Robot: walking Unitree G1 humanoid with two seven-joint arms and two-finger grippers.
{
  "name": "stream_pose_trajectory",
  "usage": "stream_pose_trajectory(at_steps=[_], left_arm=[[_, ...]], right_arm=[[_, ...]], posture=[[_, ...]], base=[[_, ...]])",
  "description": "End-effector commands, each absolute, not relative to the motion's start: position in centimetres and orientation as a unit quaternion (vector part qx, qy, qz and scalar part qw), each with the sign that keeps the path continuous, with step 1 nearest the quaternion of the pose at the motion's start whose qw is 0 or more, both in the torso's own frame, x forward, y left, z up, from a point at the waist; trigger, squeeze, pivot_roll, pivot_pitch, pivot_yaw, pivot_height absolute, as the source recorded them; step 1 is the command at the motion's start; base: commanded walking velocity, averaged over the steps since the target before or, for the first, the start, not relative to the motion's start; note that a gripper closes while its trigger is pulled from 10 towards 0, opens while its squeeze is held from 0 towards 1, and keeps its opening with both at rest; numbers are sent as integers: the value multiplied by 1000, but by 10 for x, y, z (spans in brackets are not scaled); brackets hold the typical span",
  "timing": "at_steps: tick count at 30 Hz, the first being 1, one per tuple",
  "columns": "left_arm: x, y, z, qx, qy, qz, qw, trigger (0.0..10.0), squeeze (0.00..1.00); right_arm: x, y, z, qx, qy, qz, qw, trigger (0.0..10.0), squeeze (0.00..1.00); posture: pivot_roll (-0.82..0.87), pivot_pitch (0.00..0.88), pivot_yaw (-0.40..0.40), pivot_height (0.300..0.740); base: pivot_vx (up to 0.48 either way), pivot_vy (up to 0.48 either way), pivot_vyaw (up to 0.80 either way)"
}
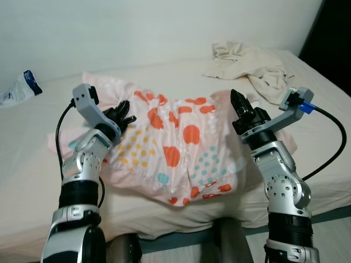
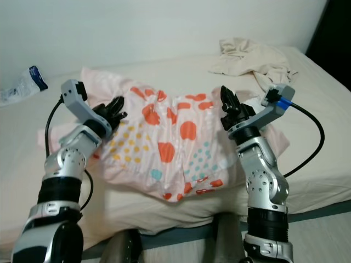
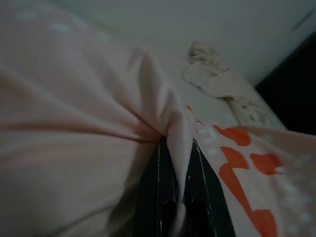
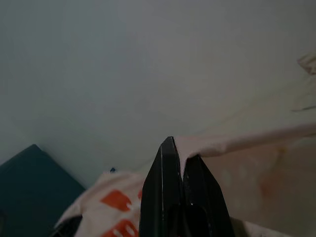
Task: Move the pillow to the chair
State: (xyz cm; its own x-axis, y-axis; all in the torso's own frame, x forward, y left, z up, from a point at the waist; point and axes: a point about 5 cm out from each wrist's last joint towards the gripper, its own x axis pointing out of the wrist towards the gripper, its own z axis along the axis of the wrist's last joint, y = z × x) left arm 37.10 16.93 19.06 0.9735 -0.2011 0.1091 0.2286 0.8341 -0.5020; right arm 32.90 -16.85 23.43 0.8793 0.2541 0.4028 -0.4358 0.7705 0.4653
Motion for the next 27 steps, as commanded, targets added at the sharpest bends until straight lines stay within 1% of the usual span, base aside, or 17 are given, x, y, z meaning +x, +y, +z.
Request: stream_pose_trajectory(at_steps=[1, 9, 16, 22, 25, 27], left_arm=[[371, 163, 197, -255, -42, -123, 958, 0, 0], [369, 158, 197, -262, -45, -126, 956, 0, 0], [367, 151, 202, -271, -58, -134, 951, 0, 0], [367, 151, 199, -274, -56, -132, 951, 0, 0], [365, 152, 192, -273, -46, -124, 953, 0, 0], [364, 152, 190, -273, -44, -122, 953, 0, 0]], right_arm=[[329, -157, 244, 270, -178, 219, 921, 0, 0], [330, -158, 238, 267, -171, 216, 923, 0, 0], [331, -158, 235, 262, -168, 220, 925, 0, 0], [332, -158, 233, 253, -164, 219, 928, 0, 0], [332, -159, 228, 244, -155, 217, 932, 0, 0], [332, -159, 227, 243, -153, 216, 933, 0, 0]], posture=[[-136, 54, 102, 630], [-133, 44, 95, 660], [-137, 32, 87, 695], [-139, 29, 83, 720], [-138, 30, 79, 740], [-138, 31, 79, 740]], base=[[0, 0, 0], [0, 0, 0], [0, 0, 0], [0, 0, 0], [0, 0, 0], [0, 0, 0]])
